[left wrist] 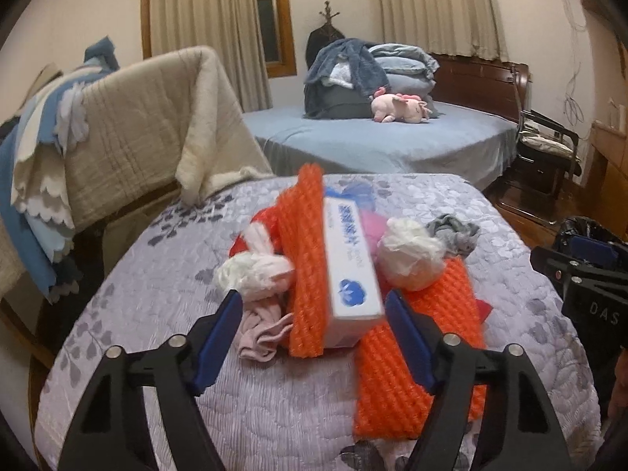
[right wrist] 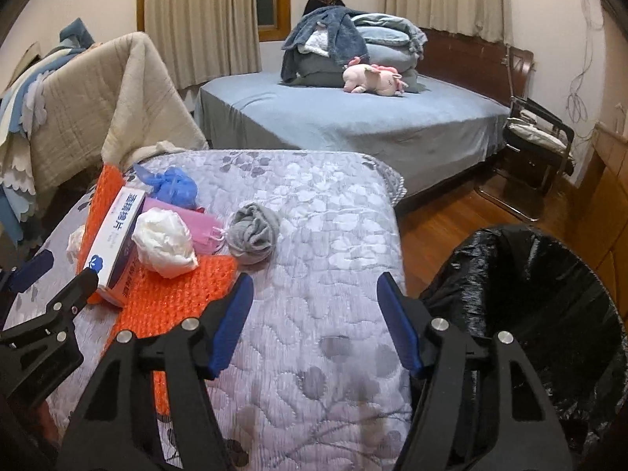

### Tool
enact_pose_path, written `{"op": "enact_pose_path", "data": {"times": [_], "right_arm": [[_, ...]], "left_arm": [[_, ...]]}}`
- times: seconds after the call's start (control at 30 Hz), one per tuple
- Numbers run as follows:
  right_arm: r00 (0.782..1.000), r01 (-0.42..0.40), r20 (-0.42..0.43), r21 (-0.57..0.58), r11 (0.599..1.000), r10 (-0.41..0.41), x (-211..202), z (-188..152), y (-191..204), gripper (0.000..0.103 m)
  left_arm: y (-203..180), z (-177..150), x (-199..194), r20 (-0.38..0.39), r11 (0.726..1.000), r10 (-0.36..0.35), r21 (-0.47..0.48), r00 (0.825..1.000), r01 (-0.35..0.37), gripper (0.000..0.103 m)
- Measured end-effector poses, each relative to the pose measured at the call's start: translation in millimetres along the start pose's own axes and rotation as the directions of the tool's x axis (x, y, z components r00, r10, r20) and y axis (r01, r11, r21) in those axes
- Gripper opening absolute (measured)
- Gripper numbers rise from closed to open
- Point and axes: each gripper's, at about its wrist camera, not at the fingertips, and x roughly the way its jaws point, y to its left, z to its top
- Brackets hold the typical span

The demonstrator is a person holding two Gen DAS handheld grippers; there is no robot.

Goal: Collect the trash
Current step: 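Move both tools down toward the white tissue balls on the quilt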

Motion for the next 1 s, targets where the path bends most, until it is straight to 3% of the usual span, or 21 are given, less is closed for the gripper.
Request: {"op": "enact_pose_path", "data": {"times": [0.23,0.43,0.6,1.0], "right_arm": [[0.998,-0.06,-0.015,-0.031,0.998,0.06,7.9,-6.5,25.5,0.061],[0.99,-0.14,0.016,-0.045,0.989,0.141,8.7,8.0,42.7,0.06],[0.983,-0.181,0.023,-0.075,0.981,0.184,12.6,18.9,56.6,0.059],[0.972,-0.234,-0.043,-0.133,0.963,0.23,43.6,18.8,84.6,0.05]], "left_arm": [[11.2,-11.0,-1.2,-0.004,1.0,0.021,0.0,1.0,-0.021,0.071],[19.5,-2.4,-9.7,0.021,1.0,-0.002,-0.028,1.0,0.003,0.071],[29.8,0.7,-10.4,0.029,0.999,0.031,-0.026,0.999,-0.03,0.072],[54.6,-2.3,3.6,-0.004,0.996,0.079,-0.051,0.997,-0.08,0.072]]}}
